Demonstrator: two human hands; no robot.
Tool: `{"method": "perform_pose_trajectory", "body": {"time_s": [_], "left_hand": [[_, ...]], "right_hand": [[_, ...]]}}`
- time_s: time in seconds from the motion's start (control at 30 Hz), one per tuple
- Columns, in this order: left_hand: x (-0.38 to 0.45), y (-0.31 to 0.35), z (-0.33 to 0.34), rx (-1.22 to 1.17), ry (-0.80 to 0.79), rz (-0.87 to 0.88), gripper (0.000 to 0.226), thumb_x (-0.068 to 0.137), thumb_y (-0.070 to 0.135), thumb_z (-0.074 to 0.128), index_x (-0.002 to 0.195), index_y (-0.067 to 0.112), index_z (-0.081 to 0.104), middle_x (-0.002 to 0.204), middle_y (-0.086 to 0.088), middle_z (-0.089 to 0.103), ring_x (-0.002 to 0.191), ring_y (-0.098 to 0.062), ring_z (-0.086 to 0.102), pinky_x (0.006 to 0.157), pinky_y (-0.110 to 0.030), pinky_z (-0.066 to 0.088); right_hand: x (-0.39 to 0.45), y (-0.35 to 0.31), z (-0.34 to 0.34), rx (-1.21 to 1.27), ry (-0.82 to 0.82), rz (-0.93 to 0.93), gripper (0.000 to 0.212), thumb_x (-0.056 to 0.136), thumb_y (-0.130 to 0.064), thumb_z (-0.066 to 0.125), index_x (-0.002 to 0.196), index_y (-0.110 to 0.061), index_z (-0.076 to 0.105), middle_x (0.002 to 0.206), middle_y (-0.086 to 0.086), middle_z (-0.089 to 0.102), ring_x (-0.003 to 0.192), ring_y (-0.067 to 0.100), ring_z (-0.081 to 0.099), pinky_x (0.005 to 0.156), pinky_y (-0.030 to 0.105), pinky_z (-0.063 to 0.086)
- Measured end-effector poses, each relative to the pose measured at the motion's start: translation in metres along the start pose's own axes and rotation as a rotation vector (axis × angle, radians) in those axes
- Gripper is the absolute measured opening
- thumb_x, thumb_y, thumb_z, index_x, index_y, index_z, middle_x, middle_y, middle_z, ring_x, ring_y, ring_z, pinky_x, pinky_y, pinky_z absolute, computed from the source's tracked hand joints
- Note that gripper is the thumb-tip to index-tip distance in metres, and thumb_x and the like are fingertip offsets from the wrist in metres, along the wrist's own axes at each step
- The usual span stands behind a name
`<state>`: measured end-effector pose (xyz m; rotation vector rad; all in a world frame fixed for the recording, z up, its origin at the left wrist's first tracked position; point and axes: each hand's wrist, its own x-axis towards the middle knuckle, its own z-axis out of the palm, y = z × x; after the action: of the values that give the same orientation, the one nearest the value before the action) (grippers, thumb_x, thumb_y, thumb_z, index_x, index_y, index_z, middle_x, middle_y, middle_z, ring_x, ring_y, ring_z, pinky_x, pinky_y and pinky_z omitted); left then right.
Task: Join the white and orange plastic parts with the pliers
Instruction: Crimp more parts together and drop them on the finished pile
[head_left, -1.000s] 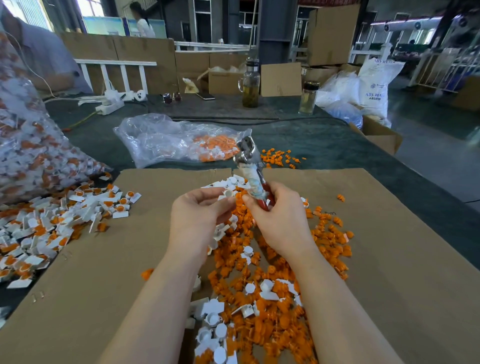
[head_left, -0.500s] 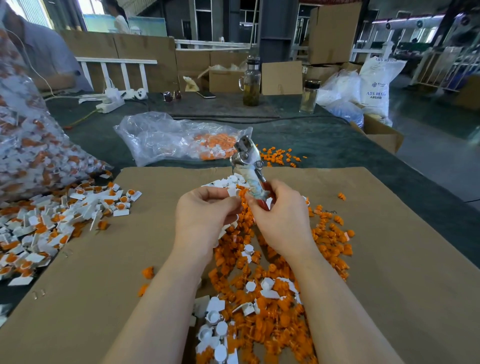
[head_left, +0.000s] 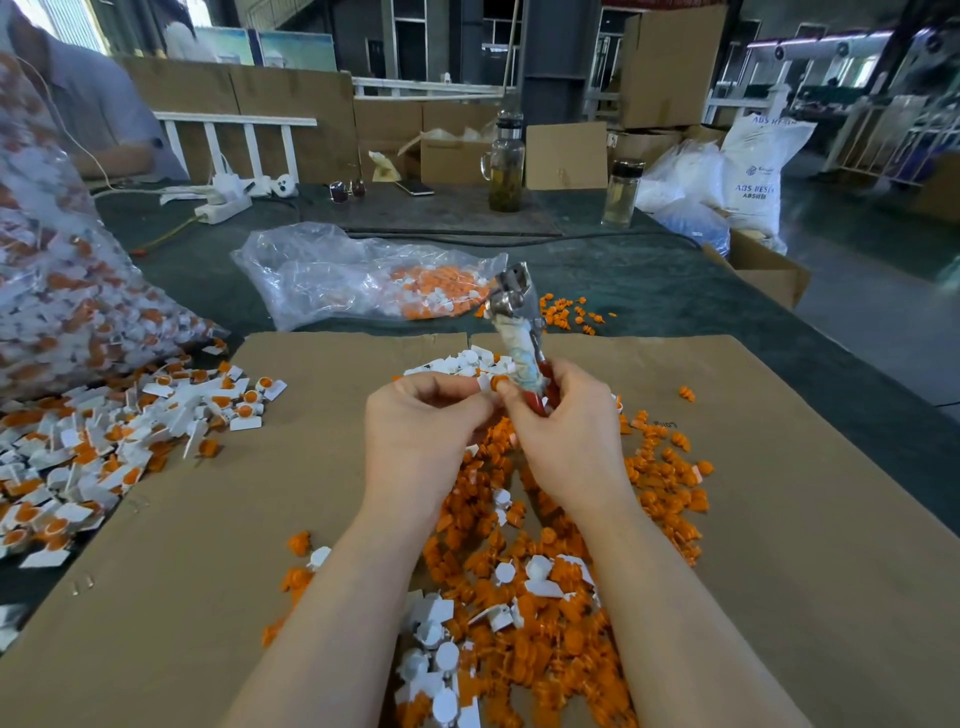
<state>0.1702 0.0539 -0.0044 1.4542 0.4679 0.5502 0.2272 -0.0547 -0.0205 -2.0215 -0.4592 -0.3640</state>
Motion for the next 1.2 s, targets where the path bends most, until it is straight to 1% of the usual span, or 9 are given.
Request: {"method": "perform_pose_trajectory", "body": {"time_s": [0.13, 0.3, 0.47, 0.57, 0.73, 0.9, 1.0, 1.1, 1.2], "left_hand": [[0.001, -0.001, 0.000, 0.044, 0.006, 0.021, 0.016, 0.071, 0.010, 0.085, 0.065, 0.019, 0.073, 0.066, -0.003, 0.073, 0.076, -0.032, 0.073, 0.077, -0.045, 0.061], [0.003, -0.003, 0.000, 0.137, 0.014, 0.085, 0.013, 0.072, 0.016, 0.084, 0.070, 0.022, 0.073, 0.066, 0.002, 0.072, 0.066, -0.016, 0.069, 0.072, -0.038, 0.061], [0.006, -0.004, -0.001, 0.184, 0.033, 0.116, 0.012, 0.074, 0.018, 0.082, 0.071, 0.024, 0.072, 0.061, 0.009, 0.069, 0.057, -0.004, 0.062, 0.059, -0.024, 0.051], [0.007, -0.005, -0.001, 0.205, 0.044, 0.112, 0.013, 0.074, 0.021, 0.083, 0.070, 0.025, 0.071, 0.061, 0.008, 0.069, 0.059, -0.006, 0.064, 0.059, -0.025, 0.053], [0.006, -0.006, -0.001, 0.228, 0.060, 0.121, 0.017, 0.077, 0.027, 0.083, 0.069, 0.027, 0.068, 0.061, 0.009, 0.069, 0.057, -0.003, 0.065, 0.053, -0.024, 0.049], [0.007, -0.008, -0.002, 0.290, 0.055, 0.155, 0.017, 0.080, 0.026, 0.081, 0.070, 0.029, 0.068, 0.064, 0.009, 0.070, 0.066, -0.009, 0.068, 0.058, -0.023, 0.049], [0.007, -0.008, -0.002, 0.335, 0.035, 0.170, 0.016, 0.082, 0.027, 0.079, 0.073, 0.029, 0.067, 0.067, 0.008, 0.070, 0.066, -0.009, 0.068, 0.058, -0.024, 0.048], [0.007, -0.007, -0.003, 0.335, 0.018, 0.158, 0.015, 0.084, 0.024, 0.078, 0.075, 0.027, 0.066, 0.069, 0.005, 0.071, 0.070, -0.012, 0.070, 0.063, -0.029, 0.055], [0.008, -0.005, -0.005, 0.168, -0.015, 0.078, 0.013, 0.086, 0.016, 0.075, 0.077, 0.019, 0.067, 0.064, 0.004, 0.071, 0.065, -0.012, 0.072, 0.061, -0.025, 0.056]], "right_hand": [[-0.001, -0.001, -0.001, -0.011, 0.005, -0.016, 0.015, 0.088, -0.027, 0.070, 0.099, -0.018, 0.066, 0.085, -0.008, 0.068, 0.078, 0.007, 0.063, 0.064, 0.024, 0.050], [0.001, 0.000, -0.003, 0.027, -0.033, -0.004, 0.008, 0.088, -0.026, 0.069, 0.091, -0.026, 0.062, 0.078, -0.015, 0.063, 0.072, 0.003, 0.060, 0.059, 0.017, 0.040], [0.002, 0.000, -0.008, 0.084, -0.123, 0.014, 0.015, 0.087, -0.023, 0.067, 0.103, -0.021, 0.068, 0.086, -0.011, 0.069, 0.081, 0.005, 0.065, 0.070, 0.028, 0.055], [0.002, 0.000, -0.009, 0.084, -0.148, 0.024, 0.013, 0.088, -0.021, 0.066, 0.100, -0.024, 0.067, 0.083, -0.014, 0.067, 0.077, 0.002, 0.064, 0.065, 0.023, 0.052], [0.002, -0.002, -0.009, 0.107, -0.170, 0.060, 0.015, 0.089, -0.024, 0.066, 0.103, -0.019, 0.068, 0.083, -0.009, 0.067, 0.077, 0.008, 0.065, 0.070, 0.035, 0.058], [0.001, -0.003, -0.009, 0.066, -0.168, 0.048, 0.017, 0.090, -0.031, 0.065, 0.095, -0.015, 0.068, 0.075, -0.008, 0.063, 0.071, 0.008, 0.061, 0.060, 0.023, 0.044], [0.001, -0.006, -0.010, 0.066, -0.174, 0.047, 0.018, 0.089, -0.032, 0.066, 0.097, -0.016, 0.068, 0.077, -0.006, 0.065, 0.074, 0.010, 0.064, 0.064, 0.031, 0.052], [0.000, -0.008, -0.012, 0.087, -0.191, 0.046, 0.018, 0.089, -0.030, 0.066, 0.100, -0.016, 0.068, 0.079, -0.005, 0.066, 0.076, 0.013, 0.065, 0.071, 0.043, 0.058], [0.000, -0.007, -0.015, 0.144, -0.213, 0.069, 0.014, 0.089, -0.027, 0.066, 0.099, -0.018, 0.068, 0.078, -0.006, 0.066, 0.076, 0.015, 0.066, 0.072, 0.048, 0.058]]}}
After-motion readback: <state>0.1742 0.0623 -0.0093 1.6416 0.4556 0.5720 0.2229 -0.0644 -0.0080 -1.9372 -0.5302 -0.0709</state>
